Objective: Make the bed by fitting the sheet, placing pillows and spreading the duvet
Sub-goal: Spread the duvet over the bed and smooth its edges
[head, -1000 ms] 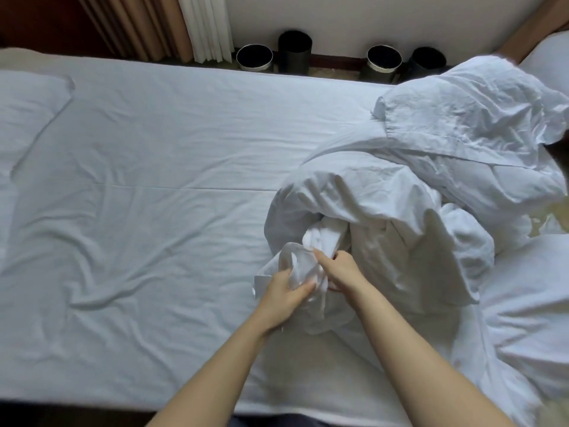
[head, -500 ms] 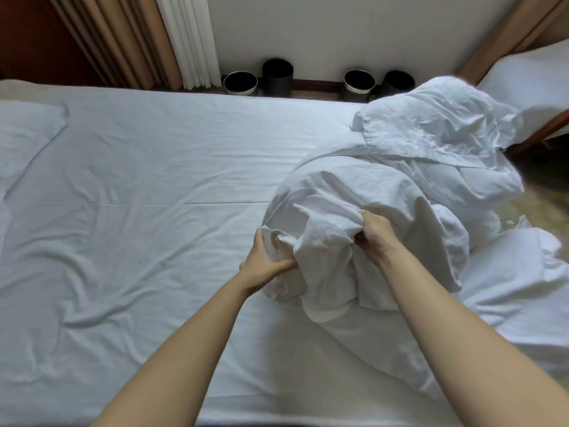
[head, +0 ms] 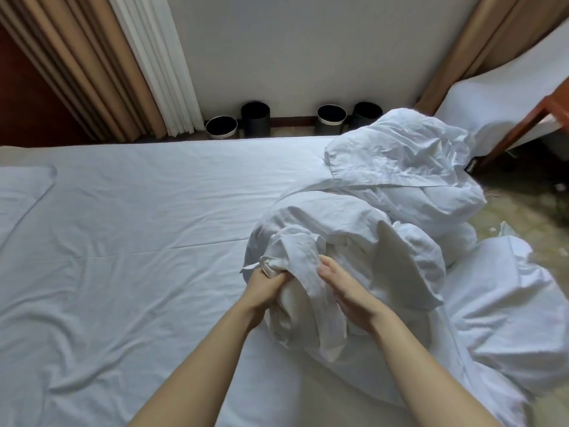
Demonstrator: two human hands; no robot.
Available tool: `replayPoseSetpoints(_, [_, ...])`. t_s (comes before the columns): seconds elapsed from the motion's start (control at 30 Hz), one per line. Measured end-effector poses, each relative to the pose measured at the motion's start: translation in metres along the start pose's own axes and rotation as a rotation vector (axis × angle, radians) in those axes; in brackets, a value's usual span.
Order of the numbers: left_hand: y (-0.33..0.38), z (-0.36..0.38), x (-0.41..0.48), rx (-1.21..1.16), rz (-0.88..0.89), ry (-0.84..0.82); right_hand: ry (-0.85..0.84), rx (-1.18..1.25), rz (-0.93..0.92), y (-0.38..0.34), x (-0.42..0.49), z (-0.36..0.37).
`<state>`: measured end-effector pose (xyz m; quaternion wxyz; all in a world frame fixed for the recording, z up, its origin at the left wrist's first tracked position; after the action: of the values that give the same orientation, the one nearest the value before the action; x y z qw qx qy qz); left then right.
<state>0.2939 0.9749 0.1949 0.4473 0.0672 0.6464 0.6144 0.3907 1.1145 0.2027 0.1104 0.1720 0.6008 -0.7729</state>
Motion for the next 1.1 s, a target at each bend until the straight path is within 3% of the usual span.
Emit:
replayPoseSetpoints(0.07, [0.008,0.004,-0.004,-0.076,0.006,0.037,0.017,-0.222,-0.041,0.004,-0.019,0.012])
replayPoseSetpoints(0.2, [0.012,0.015,-0.011,-0.246,0.000,0.092,0.345,-0.758,-0.105,0.010,-0.027,0.014])
replayPoseSetpoints(0.27, [0.012,0.020,-0.017,-0.368,-0.017,0.139,0.382,-0.852,-0.112,0.005,-0.023,0.009])
replayPoseSetpoints(0.4, [0.006,0.020,-0.026,-0.395,-0.123,0.302,0.326,-0.780,-0.226,-0.006,-0.017,0.005])
replayPoseSetpoints(0.57, [0.015,0.015,-0.030,-0.309,-0.129,0.258,0.366,-0.329,-0.334,-0.018,-0.025,0.003])
replayPoseSetpoints(0.67, [0.037,0.021,-0.033,-0.183,-0.013,0.234,0.430,-0.180,-0.375,-0.039,-0.028,-0.007])
replayPoseSetpoints(0.73, [0.053,0.029,-0.036,-0.155,0.100,0.230,0.460,-0.206,-0.401,-0.057,-0.031,-0.012])
replayPoseSetpoints(0.93, [0.086,0.034,-0.044,-0.382,0.266,0.314,0.445,-0.231,-0.468,-0.093,-0.029,0.001])
replayPoseSetpoints(1.1, [0.092,0.037,-0.049,-0.397,0.235,-0.087,0.310,-0.373,-0.433,-0.103,-0.002,0.037])
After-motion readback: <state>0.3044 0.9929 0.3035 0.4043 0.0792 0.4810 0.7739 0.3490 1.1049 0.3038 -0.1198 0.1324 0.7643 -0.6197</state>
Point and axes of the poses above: each hand's wrist, its own x-axis towards the middle knuckle, its own z-axis out of the palm, y = z × x, the point moved 2 cm from there along x, towards the middle knuckle, and after that the axes turned 9 degrees about -y, right-handed, at the moved point
